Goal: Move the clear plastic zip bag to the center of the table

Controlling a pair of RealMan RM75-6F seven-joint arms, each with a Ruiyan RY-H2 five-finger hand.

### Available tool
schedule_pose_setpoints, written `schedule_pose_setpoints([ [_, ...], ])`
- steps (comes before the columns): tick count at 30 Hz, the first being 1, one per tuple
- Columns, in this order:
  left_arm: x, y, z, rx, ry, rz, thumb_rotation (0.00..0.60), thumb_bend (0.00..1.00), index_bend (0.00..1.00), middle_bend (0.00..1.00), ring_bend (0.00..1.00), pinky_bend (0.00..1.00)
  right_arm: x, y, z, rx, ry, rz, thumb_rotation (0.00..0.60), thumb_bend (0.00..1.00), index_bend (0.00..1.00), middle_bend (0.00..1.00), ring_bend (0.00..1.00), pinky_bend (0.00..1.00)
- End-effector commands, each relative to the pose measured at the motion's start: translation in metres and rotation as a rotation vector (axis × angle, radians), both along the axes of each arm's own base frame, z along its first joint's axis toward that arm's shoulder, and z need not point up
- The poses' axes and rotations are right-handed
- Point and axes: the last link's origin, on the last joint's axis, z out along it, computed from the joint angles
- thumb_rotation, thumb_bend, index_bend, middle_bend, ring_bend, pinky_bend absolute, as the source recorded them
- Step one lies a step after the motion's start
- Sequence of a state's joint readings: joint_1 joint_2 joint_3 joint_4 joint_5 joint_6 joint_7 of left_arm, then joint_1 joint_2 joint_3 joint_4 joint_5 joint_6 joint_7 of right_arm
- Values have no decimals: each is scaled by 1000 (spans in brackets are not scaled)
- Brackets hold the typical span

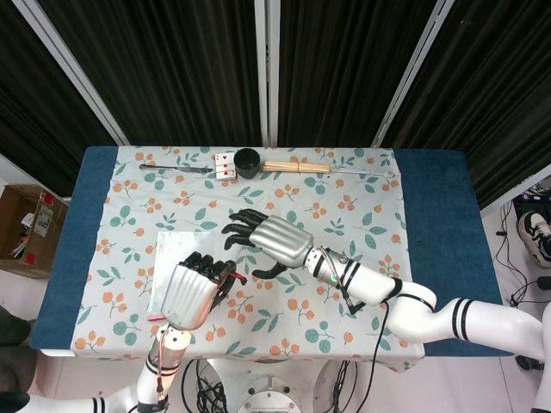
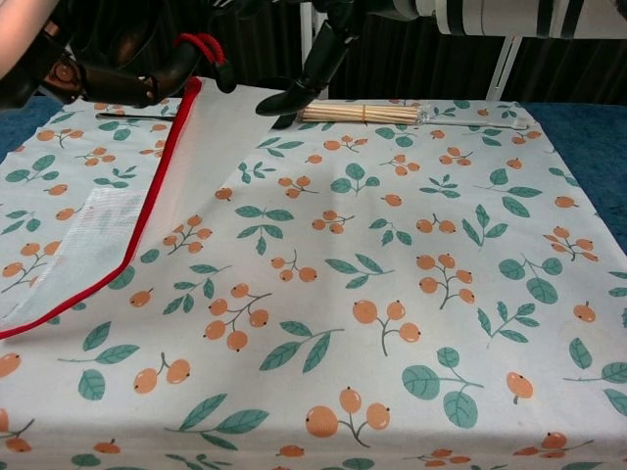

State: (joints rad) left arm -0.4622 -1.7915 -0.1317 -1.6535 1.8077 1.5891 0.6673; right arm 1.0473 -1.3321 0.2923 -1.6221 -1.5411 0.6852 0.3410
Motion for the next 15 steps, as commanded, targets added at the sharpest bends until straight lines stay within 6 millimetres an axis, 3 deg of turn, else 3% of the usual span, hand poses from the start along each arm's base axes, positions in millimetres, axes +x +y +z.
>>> schedule_pose_setpoints([
  [1, -1, 1, 1, 1, 0, 2, 600, 392, 761, 837, 737, 737, 4, -2, -6, 29, -8, -8, 600, 176, 320, 164, 0, 53],
  [15, 0, 1, 3, 4, -21, 1, 600, 393, 763, 833, 736, 737, 9, -8, -17, 88, -49, -40, 600, 245, 508, 229, 20, 68],
])
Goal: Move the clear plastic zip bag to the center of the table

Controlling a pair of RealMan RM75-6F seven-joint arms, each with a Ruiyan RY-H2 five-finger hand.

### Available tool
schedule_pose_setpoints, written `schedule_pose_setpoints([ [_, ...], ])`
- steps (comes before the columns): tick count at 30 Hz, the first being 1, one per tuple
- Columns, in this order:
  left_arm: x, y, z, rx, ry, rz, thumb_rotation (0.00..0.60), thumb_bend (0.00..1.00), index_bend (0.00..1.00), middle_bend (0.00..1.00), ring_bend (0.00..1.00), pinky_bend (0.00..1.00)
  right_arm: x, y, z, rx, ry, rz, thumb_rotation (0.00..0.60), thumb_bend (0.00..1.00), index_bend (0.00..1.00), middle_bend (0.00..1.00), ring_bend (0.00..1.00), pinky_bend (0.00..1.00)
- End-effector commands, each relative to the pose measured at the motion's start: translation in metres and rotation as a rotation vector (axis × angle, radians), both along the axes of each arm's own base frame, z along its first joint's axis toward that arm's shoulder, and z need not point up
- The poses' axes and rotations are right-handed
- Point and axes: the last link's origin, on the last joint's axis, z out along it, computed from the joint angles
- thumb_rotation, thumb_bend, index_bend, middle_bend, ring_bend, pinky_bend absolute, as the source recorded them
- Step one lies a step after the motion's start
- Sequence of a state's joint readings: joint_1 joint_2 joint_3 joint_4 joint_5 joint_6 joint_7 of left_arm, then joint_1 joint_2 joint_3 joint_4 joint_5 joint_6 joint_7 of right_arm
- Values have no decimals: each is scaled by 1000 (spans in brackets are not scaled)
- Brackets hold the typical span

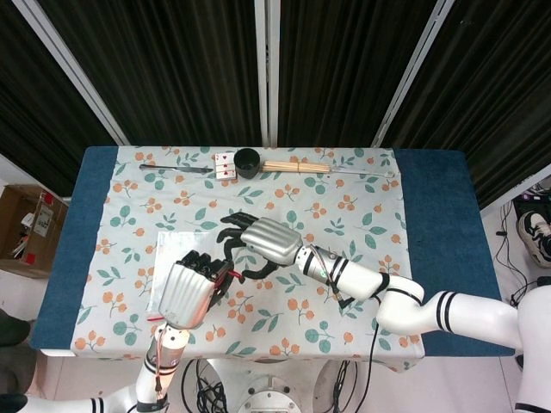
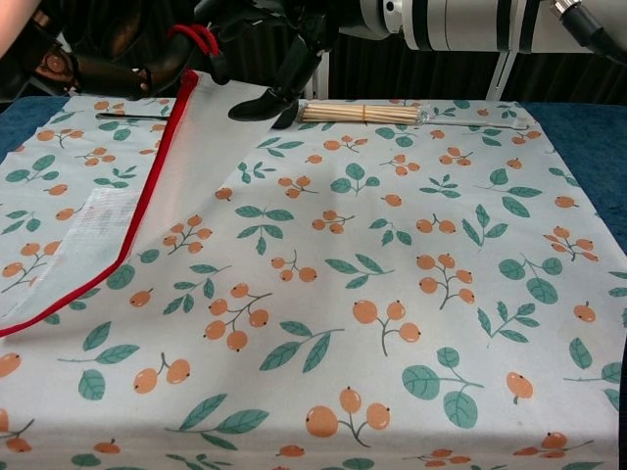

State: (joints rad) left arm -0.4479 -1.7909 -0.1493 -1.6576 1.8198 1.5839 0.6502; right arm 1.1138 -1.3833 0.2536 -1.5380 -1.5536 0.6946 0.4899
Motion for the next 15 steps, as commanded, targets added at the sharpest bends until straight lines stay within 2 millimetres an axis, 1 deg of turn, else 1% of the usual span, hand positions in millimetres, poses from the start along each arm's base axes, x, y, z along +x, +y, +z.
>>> schedule_pose_setpoints([
  [1, 0, 0, 0, -1, -1, 0, 600, 393, 763, 833, 736, 737, 3, -1, -2, 10, -23, -12, 600, 255, 530, 236, 26, 73],
  [4, -1, 1, 0, -6, -5, 4, 600, 393, 764, 832, 736, 737, 7, -2, -5, 21, -52, -25, 600, 300, 628, 274, 58, 93],
  [7, -3, 2, 0, -4, -15, 17, 600, 393, 764, 831, 736, 737, 12, -4, -6, 13, -86, -37, 600, 344, 744, 340, 102, 119],
  [9, -4, 3, 2, 2, -37, 33, 600, 392, 764, 830, 735, 736, 14, -6, -6, -7, -111, -42, 600, 416, 828, 394, 139, 141],
  [11, -5, 3, 5, 9, -64, 44, 600, 392, 764, 829, 735, 735, 17, -6, -4, -10, -131, -55, 600, 466, 872, 421, 158, 152],
  [15, -8, 5, 9, 26, -96, 56, 600, 393, 764, 828, 735, 734, 20, -8, 3, -14, -150, -72, 600, 496, 907, 439, 166, 153],
])
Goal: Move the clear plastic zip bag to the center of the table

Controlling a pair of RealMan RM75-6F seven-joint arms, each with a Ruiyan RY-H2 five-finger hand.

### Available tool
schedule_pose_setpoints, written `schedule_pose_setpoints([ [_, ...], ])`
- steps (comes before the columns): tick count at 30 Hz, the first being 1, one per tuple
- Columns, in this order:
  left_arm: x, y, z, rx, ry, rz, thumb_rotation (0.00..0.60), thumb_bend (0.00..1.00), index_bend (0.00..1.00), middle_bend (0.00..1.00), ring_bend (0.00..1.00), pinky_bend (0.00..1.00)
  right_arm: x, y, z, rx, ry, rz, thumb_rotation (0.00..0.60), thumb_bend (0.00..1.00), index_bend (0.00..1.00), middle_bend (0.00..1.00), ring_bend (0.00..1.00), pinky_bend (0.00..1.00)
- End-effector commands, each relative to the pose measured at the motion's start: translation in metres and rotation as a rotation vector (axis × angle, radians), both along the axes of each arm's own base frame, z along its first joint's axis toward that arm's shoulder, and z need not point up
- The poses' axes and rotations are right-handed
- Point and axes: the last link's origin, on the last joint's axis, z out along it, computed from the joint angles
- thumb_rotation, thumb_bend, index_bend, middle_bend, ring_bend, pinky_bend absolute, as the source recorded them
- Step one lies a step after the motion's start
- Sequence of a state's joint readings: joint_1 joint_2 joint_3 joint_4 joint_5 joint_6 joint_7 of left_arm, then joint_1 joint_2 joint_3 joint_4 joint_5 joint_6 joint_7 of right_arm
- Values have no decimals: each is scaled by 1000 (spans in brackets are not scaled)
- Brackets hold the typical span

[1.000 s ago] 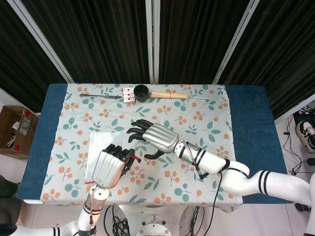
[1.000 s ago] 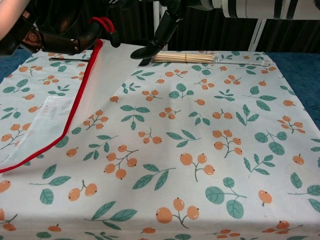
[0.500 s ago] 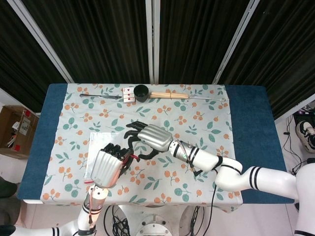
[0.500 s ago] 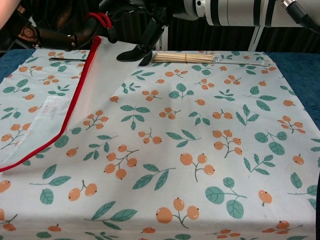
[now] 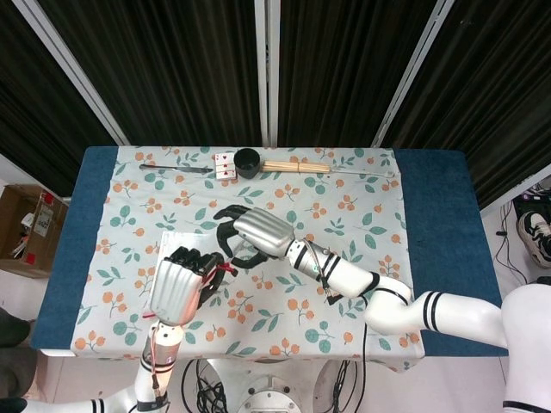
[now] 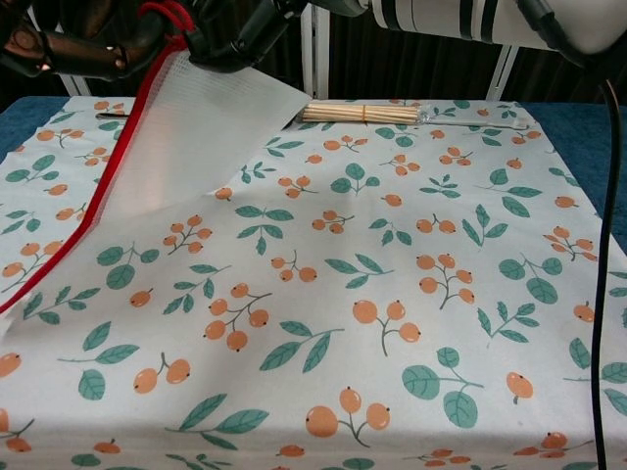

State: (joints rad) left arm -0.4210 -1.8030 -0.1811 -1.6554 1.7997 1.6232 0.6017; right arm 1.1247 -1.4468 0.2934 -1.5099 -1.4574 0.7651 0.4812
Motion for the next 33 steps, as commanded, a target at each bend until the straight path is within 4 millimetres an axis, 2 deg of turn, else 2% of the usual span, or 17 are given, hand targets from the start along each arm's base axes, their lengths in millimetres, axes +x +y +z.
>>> schedule_pose_setpoints([
  [1, -2, 1, 3, 11, -16, 6, 600, 393, 764, 828, 735, 734, 3, -1, 6, -3, -18, -11, 600, 501, 912, 442, 167, 153],
  [11, -15, 8, 8, 4, -74, 66, 600, 394, 764, 826, 734, 734, 5, -3, 25, -8, -39, -29, 600, 527, 940, 452, 168, 154],
  [33, -30, 22, 1, -87, -125, 131, 600, 394, 764, 825, 734, 734, -6, -10, 45, -22, -67, -55, 600, 582, 967, 468, 168, 154],
])
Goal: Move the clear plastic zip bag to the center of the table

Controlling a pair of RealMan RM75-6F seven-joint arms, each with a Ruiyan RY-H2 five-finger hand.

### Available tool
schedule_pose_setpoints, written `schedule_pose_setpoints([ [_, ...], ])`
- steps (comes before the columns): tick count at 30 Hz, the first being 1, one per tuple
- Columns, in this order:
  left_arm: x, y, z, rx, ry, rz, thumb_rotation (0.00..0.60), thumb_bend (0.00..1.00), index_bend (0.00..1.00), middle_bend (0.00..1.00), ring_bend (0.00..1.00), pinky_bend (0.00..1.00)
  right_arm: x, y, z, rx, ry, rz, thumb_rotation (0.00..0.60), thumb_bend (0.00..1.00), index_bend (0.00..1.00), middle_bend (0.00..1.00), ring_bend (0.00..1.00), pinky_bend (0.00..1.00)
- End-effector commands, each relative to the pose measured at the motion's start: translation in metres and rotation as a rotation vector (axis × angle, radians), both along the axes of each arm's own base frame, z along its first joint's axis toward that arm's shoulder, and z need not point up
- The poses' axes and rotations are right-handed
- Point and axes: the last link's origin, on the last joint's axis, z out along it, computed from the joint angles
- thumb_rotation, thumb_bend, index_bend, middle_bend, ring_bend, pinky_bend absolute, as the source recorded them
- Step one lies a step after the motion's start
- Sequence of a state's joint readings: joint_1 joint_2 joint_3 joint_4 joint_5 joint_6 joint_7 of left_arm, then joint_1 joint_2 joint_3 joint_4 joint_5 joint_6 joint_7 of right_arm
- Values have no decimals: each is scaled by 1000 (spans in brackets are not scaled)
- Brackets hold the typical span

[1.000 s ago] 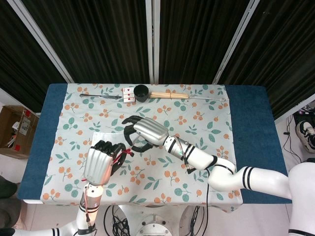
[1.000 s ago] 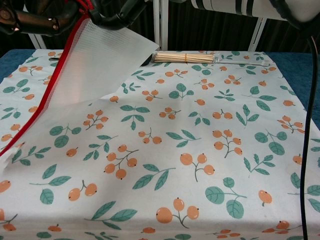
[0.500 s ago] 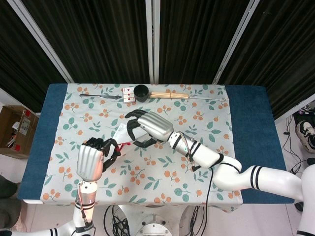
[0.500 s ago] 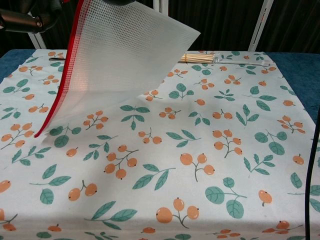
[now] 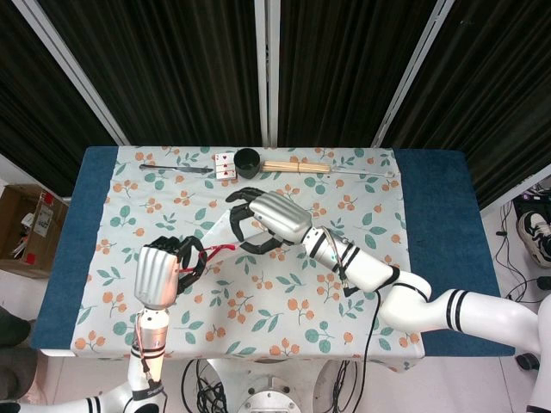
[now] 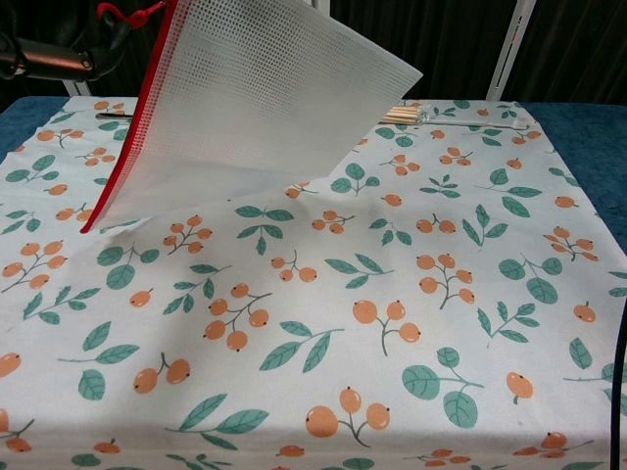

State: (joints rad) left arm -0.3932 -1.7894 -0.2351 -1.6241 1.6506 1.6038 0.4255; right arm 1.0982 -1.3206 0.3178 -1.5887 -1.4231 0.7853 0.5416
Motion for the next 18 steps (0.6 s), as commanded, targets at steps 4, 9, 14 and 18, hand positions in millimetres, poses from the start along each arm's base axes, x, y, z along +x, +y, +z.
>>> schedule_pose_setpoints([
  [4, -8, 2, -9, -32, 54, 13, 600, 395, 764, 825, 734, 734, -3, -3, 8, -8, -36, -8, 600, 582, 968, 469, 169, 154],
  [9, -26, 8, -23, -92, 148, 45, 600, 398, 765, 824, 734, 734, -15, -3, 14, 6, -40, -17, 600, 588, 975, 475, 178, 154],
  [14, -43, 14, -40, -152, 254, 70, 600, 400, 765, 824, 734, 734, -30, -2, 17, 9, -23, -19, 600, 588, 975, 478, 178, 154],
  [18, -60, 19, -50, -187, 338, 107, 600, 402, 764, 823, 729, 733, -42, 0, 19, 16, -17, -25, 600, 588, 980, 481, 179, 154],
])
